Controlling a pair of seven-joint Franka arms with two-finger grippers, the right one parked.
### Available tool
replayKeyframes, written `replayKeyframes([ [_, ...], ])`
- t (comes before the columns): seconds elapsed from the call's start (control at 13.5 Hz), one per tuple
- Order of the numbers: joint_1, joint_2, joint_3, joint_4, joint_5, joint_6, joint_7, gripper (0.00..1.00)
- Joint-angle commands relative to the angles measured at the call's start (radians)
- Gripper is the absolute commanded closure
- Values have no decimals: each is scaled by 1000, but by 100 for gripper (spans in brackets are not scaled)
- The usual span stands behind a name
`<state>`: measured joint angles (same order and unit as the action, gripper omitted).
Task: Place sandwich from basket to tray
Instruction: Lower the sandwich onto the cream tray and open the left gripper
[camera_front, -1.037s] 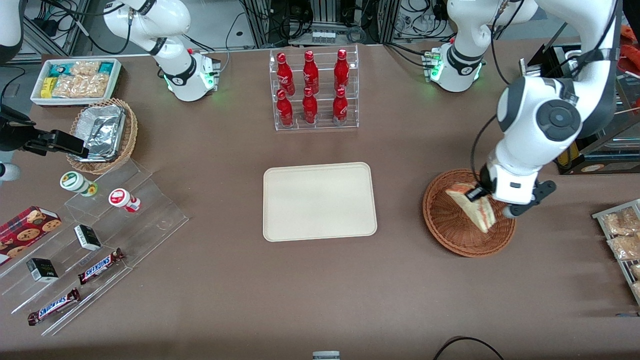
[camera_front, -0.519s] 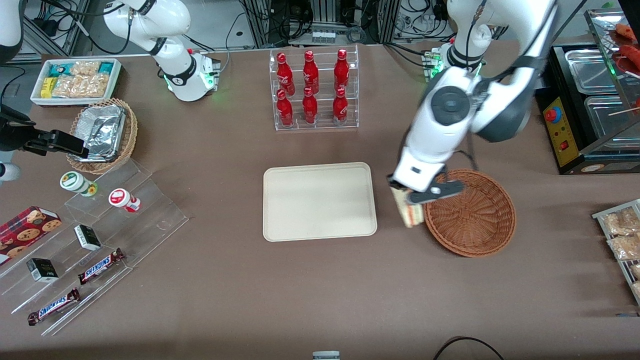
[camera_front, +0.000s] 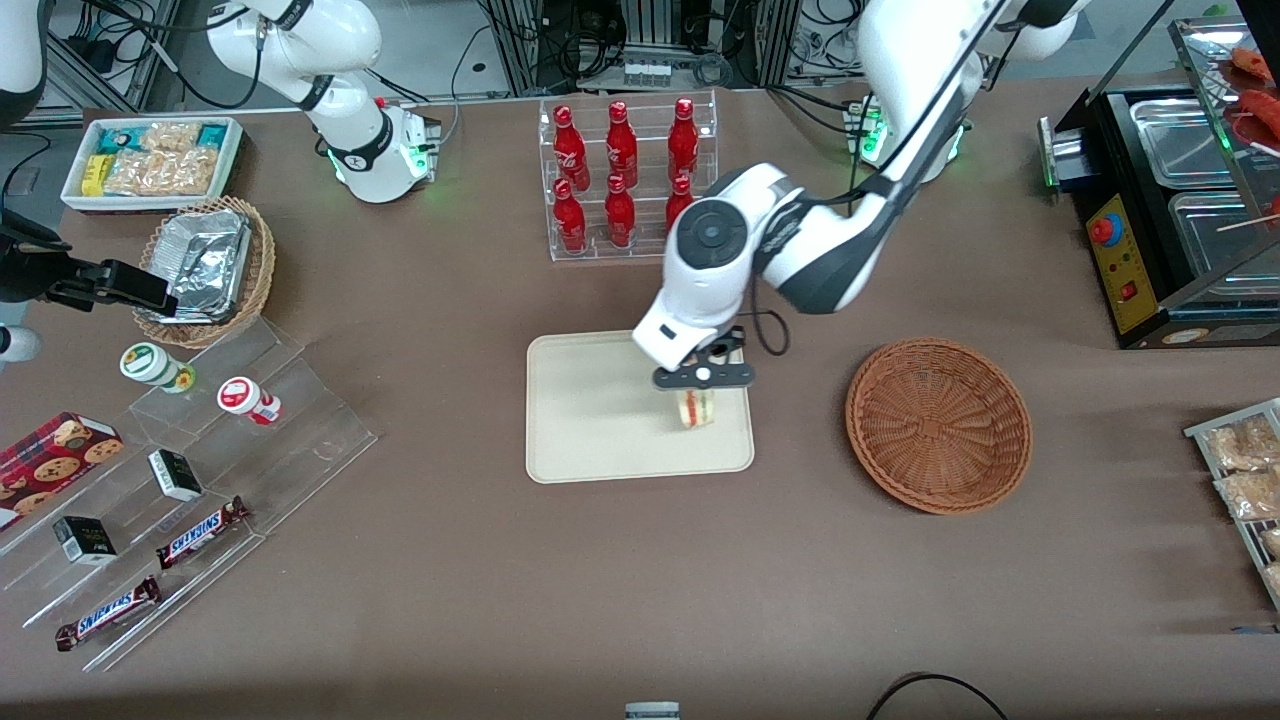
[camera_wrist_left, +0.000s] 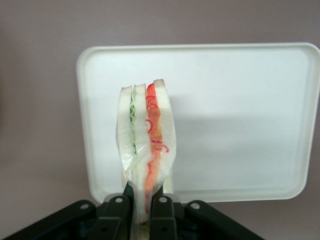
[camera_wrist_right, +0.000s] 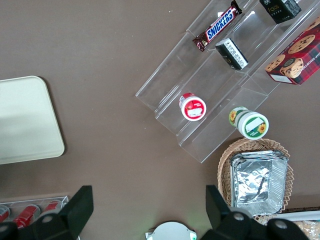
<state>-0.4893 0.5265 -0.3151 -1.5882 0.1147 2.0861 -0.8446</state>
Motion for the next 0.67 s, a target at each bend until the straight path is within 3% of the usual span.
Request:
replayKeyframes([
  [0.0, -49, 75, 10, 56, 20, 95, -30, 100],
  [0.37, -89, 177, 13, 70, 124, 230, -80, 100],
  [0.59, -103, 207, 13, 71, 148, 250, -109, 100],
])
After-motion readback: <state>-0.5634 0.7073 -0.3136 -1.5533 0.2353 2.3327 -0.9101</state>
